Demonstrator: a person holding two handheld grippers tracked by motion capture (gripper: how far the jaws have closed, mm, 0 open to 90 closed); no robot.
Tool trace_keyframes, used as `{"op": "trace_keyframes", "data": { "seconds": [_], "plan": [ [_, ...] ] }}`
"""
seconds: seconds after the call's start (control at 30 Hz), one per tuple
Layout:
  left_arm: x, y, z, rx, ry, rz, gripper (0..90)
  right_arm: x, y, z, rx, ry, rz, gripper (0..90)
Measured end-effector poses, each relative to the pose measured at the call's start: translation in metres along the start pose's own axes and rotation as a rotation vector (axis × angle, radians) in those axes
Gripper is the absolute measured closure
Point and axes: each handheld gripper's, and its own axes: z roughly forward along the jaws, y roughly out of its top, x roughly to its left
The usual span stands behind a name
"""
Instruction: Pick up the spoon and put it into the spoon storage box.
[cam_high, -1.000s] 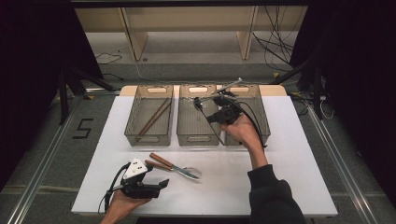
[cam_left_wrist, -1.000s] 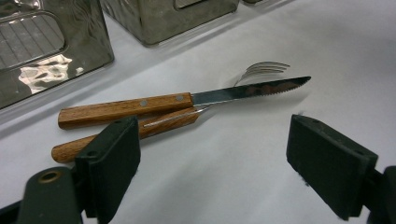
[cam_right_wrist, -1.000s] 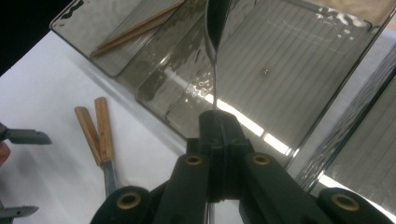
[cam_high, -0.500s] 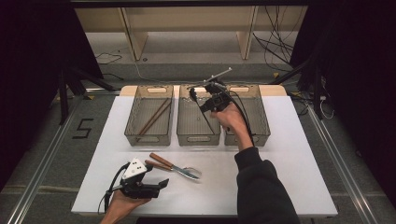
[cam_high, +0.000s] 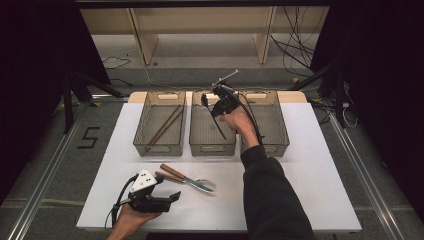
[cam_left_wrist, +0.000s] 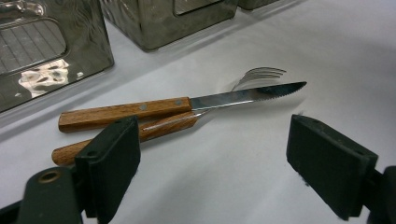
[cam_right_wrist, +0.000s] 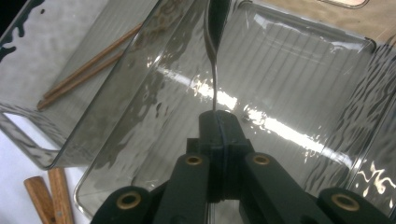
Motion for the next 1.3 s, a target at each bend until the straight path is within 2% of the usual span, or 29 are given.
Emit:
{"op": "trace_keyframes", "data": {
  "seconds": [0.17,0.5,0.53,0.57,0.67,0.73,0.97,1.13,1.3],
  "plan": [
    [0.000,0.000,0.000,-0.005,-0.001,0.000,17.3,0.000,0.002,0.006,0.016,-0.008,0.014,90.0],
    [0.001,0.000,-0.001,-0.003,0.001,-0.001,17.3,0.008,-0.002,0.024,0.041,-0.018,0.008,89.5],
    [0.001,0.000,-0.001,-0.003,0.001,-0.001,17.3,0.009,-0.002,0.026,0.043,-0.023,0.012,87.9],
    [0.001,0.000,-0.001,-0.004,0.001,-0.001,17.3,0.009,-0.003,0.026,0.039,-0.022,0.010,81.8],
    [0.001,0.000,-0.001,-0.003,0.002,-0.003,17.3,0.010,-0.003,0.025,0.040,0.010,0.007,69.5],
    [0.001,0.000,-0.001,-0.004,0.002,-0.004,17.3,0.013,-0.004,0.022,0.018,0.020,-0.008,67.1],
    [0.001,-0.001,-0.001,-0.014,0.007,-0.011,17.3,0.027,-0.013,0.001,-0.043,0.078,-0.100,49.4],
    [0.002,-0.001,-0.001,-0.009,0.010,-0.011,17.3,0.035,-0.031,-0.018,-0.099,0.126,-0.159,41.7],
    [0.002,-0.001,-0.001,-0.007,0.015,-0.009,17.3,0.040,-0.050,-0.033,-0.131,0.155,-0.196,39.3]
  ]
}}
